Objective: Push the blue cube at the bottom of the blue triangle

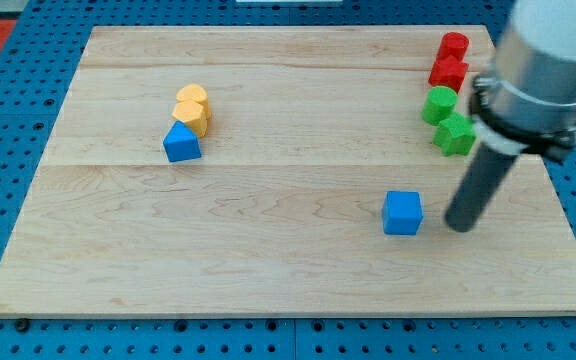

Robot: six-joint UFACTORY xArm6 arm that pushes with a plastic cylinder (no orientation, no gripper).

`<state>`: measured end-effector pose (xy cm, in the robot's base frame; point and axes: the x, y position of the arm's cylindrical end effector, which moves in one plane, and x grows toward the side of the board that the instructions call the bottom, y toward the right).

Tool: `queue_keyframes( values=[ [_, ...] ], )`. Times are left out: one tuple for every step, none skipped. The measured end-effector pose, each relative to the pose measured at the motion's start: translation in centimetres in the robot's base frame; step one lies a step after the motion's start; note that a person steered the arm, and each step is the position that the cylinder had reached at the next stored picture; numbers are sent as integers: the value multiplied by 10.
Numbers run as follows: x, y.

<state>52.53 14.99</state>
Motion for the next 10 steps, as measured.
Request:
queue_keyframes(
  values=[
    [-42,-93],
    [-64,-153],
    [-30,-83],
    [-11,-40],
    [-10,-81],
    [-10,-138],
    [-10,-211],
    [-1,-259],
    [50,-266],
    [53,-315]
  ],
)
